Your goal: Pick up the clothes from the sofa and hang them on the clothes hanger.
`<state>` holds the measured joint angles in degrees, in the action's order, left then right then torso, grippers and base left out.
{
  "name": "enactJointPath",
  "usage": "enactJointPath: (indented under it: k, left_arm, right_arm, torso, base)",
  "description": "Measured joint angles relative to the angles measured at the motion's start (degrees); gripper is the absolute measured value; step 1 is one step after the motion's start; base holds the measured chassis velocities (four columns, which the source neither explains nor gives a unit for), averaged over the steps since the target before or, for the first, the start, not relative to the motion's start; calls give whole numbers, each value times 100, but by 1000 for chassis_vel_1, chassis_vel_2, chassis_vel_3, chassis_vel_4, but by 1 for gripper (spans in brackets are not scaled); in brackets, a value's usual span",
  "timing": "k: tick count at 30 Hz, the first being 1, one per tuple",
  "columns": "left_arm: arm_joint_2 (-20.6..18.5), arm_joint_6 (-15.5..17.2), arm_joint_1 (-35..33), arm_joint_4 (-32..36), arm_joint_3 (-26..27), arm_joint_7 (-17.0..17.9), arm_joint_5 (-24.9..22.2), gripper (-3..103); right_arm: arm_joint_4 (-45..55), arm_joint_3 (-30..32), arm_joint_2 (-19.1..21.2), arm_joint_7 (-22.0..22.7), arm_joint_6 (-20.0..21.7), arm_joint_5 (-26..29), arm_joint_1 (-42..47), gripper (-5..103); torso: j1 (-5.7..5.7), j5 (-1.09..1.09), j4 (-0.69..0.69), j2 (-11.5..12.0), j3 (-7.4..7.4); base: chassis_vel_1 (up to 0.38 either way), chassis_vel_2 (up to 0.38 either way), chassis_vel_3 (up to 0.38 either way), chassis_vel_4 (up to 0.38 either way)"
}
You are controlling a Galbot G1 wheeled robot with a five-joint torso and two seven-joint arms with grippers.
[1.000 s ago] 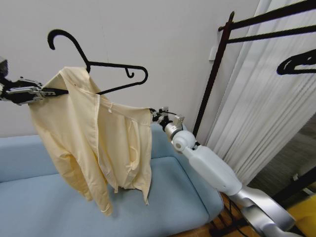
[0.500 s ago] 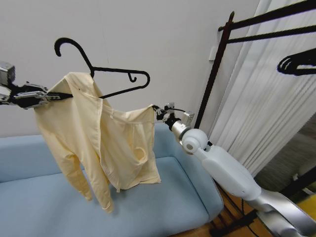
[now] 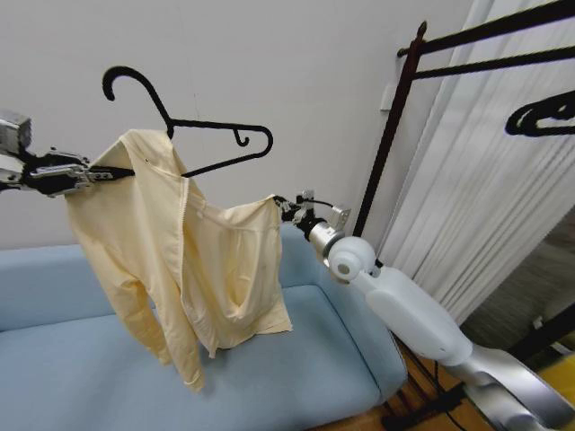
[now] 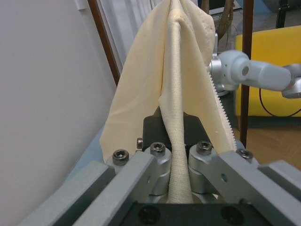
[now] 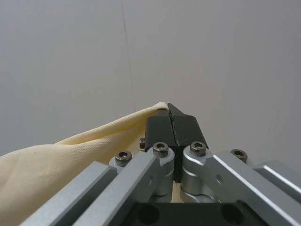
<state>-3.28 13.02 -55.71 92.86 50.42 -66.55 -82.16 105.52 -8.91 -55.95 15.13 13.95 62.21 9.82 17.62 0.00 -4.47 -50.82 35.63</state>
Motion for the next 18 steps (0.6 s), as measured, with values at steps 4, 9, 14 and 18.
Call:
enactJointPath:
  k: [4, 9, 14, 18]
  left_arm:
    - [87, 45, -18, 81, -12, 81, 176, 2]
    - [191, 157, -22, 175, -17, 85, 372, 2]
    - [282, 372, -41, 324, -48, 91, 736, 2]
    - [334, 569, -59, 464, -73, 323, 926, 2]
  right_arm:
    - [-76, 97, 124, -43, 55, 65, -318, 0]
    - [-156, 38, 225, -40, 125, 122, -841, 0]
    - [-288, -238, 244, -54, 172, 171, -1563, 0]
    - [-384, -481, 227, -53, 203, 232, -2049, 0]
  torso:
    - [0, 1, -1, 0, 0]
    - [0, 2, 0, 0, 0]
    - [0, 0, 1, 0, 0]
    - [0, 0, 1, 0, 0]
  base:
    - [0, 0, 0, 0]
    - [0, 0, 0, 0]
    - [0, 0, 0, 0]
    - [0, 0, 0, 0]
